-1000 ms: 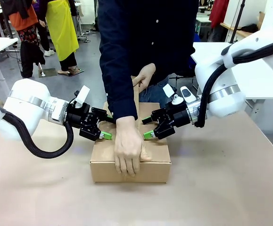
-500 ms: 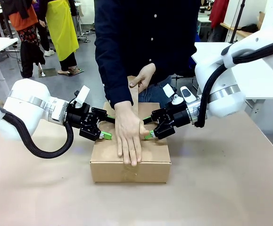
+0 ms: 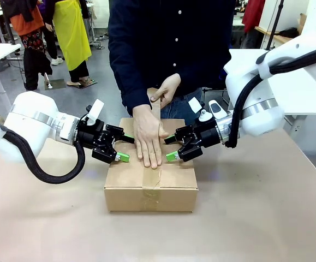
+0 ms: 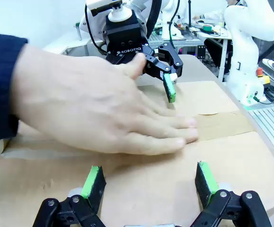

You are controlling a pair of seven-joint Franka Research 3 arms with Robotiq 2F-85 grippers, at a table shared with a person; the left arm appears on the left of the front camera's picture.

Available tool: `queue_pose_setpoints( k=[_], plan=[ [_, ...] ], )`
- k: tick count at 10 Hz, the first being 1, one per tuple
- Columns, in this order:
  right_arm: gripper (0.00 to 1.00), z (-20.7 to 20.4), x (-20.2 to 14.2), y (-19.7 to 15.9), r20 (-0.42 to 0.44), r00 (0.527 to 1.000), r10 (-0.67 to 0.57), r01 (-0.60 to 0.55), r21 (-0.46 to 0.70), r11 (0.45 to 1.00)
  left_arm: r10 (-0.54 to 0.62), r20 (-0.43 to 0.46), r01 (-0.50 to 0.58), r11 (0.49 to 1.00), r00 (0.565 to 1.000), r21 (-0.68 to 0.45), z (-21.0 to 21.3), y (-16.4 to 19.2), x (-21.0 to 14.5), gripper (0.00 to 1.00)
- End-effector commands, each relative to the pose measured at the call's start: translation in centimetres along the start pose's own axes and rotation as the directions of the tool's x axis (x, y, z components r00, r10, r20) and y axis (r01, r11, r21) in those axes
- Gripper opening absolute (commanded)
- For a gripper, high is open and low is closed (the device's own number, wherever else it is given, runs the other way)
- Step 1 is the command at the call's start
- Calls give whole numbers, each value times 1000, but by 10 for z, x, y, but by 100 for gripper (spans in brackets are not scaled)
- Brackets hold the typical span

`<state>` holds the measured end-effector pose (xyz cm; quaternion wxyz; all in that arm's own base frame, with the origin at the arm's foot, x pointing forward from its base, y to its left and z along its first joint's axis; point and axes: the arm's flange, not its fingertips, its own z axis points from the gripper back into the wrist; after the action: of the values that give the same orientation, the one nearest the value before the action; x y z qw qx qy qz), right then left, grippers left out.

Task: Pack the gift set into the box.
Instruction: Press and hold the closed box until the human finishes sealing it.

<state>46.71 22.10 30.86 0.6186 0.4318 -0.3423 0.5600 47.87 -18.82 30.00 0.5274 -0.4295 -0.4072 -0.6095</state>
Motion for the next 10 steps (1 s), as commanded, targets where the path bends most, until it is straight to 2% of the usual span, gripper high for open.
queue_pose_setpoints(
  k=[1,10],
  plan=[
    [100,-2,-4,2,7,1000,2,-2,-11,1000,3,-1,-3,1000,1000,0,0,-1,-1,100],
    [100,-2,-4,2,7,1000,2,-2,-11,1000,3,-1,-3,1000,1000,0,0,-1,-1,100]
  ],
)
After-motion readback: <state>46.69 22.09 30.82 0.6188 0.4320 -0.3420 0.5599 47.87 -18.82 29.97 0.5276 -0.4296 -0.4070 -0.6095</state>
